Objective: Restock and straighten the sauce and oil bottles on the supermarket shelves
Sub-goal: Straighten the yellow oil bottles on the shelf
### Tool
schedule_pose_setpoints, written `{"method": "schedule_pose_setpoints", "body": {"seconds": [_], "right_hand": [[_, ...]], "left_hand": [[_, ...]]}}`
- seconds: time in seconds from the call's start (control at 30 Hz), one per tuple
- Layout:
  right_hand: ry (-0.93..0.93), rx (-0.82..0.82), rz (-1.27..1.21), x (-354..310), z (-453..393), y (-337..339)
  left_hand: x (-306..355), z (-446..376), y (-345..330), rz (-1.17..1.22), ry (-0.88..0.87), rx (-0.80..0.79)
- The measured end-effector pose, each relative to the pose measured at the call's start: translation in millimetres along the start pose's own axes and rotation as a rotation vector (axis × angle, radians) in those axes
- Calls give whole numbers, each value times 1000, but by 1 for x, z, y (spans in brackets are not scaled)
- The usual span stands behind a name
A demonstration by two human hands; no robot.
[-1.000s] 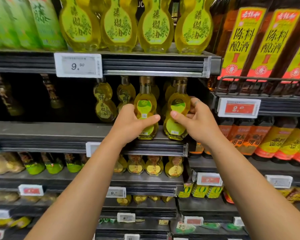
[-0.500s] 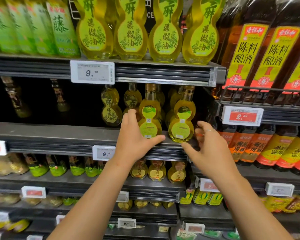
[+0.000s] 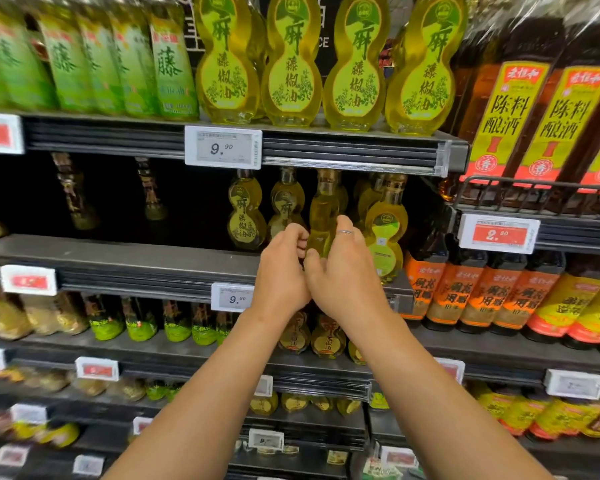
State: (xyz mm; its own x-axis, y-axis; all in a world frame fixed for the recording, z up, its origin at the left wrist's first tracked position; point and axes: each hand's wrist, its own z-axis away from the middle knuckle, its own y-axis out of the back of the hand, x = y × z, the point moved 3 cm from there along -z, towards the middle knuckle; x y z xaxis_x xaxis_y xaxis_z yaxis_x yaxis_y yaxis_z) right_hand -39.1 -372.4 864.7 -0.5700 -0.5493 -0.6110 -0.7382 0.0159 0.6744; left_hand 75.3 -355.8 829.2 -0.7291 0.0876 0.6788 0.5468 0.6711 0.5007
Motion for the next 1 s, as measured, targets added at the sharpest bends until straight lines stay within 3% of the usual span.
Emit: {"method": "schedule_pose_setpoints", "body": {"seconds": [0.17,0.3,0.43,0.53,0.67,0.73,0.9,1.0], "right_hand": [[-96,13,-24,5,-7,-9],[-119,50,-51,11,-13,-10],[-126,-28,-111,18,-15,-8],[-97,-113,-84,18,-17,-7],[-27,-202,2,23,-11,2],[17,-143,-24,34,-4,15],[-22,260,-155,77,14,46],[-87,298,-170,93,13,43]], "left_hand": [[0,5,4,109,-20,39],[3,11,8,215,-126,-65],[-10,2,17,209,42,-80],[-7,-4,16,233,0,-210],[-5,-4,13,157,-27,-160],[-5,-5,12,80,-44,-127],[-2,-10,5,-82,-6,-94],[0,-15,1,-147,18,-81]]}}
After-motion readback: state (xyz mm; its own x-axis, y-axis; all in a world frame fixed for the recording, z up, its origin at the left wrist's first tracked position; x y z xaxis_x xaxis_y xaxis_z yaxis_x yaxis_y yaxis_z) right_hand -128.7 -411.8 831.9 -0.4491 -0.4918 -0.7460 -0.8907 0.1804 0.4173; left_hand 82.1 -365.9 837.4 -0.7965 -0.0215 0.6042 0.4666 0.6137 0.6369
